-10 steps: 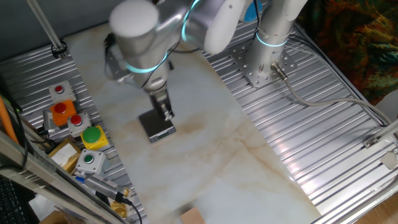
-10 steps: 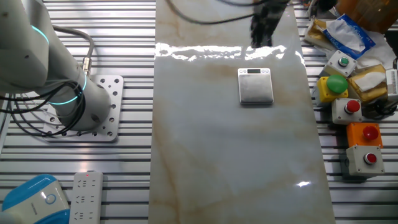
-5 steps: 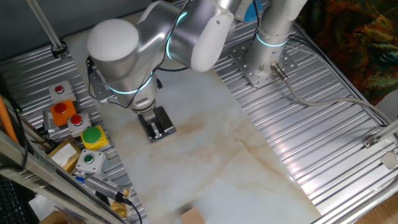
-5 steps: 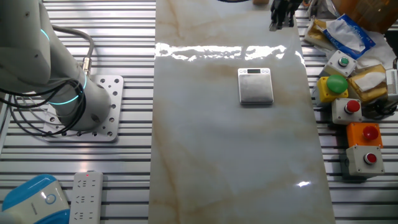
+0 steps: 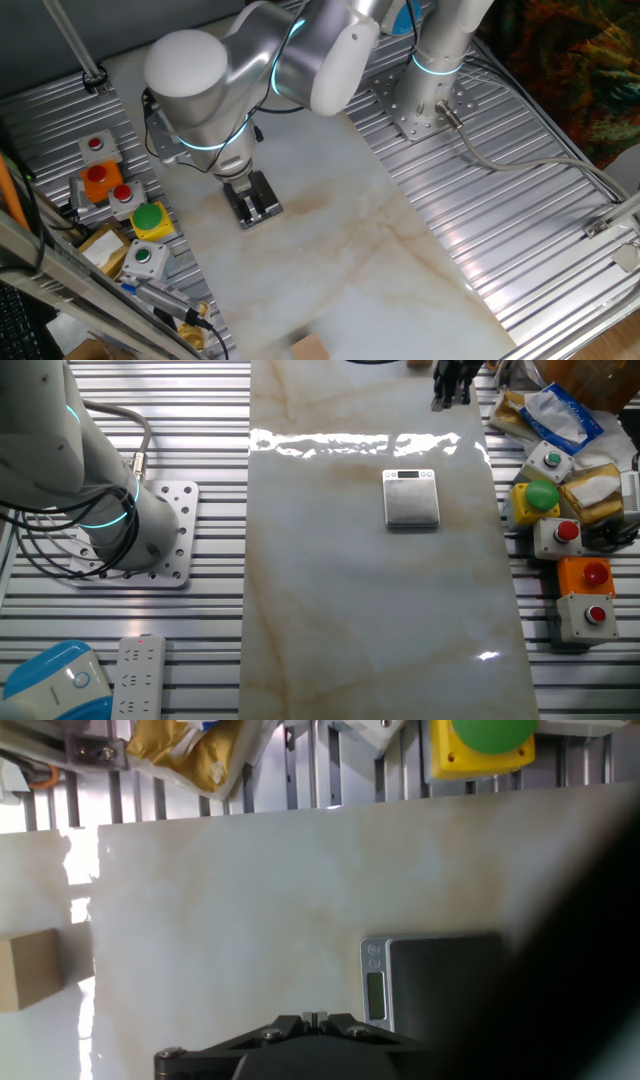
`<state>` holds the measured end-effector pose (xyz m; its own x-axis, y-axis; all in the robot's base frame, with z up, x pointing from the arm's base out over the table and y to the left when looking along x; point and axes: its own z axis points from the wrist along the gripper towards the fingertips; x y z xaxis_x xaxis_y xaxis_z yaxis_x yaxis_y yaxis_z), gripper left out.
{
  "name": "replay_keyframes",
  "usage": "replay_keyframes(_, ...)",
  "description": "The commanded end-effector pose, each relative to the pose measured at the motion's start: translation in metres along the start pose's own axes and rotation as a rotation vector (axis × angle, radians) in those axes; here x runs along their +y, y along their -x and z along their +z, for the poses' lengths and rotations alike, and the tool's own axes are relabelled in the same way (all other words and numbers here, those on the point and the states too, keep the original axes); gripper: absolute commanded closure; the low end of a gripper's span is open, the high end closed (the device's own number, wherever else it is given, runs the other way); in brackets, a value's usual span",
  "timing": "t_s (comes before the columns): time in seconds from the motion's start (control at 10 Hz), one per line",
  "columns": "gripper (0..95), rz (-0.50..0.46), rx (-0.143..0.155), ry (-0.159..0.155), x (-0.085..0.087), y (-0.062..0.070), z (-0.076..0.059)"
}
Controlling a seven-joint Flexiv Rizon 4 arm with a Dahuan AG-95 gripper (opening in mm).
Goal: Place the block on the scale
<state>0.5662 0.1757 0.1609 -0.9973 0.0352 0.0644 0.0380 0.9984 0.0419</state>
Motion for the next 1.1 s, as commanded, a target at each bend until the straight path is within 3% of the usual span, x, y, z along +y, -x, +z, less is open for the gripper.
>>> replay_keyframes(0.1, 95.0, 0.004, 0.001, -0.002, -0.0006, -0.0011, 0.0002)
replay_keyframes(0.5, 95.0, -0.034, -0.008, -0.004, -0.0008, -0.0011, 0.0007)
replay_keyframes(0.9, 95.0, -0.271, 0.008, 0.009, -0.0008, -0.0011, 0.0007)
replay_keyframes(1.1, 95.0, -0.344, 0.011, 0.013, -0.0008, -0.0011, 0.0007)
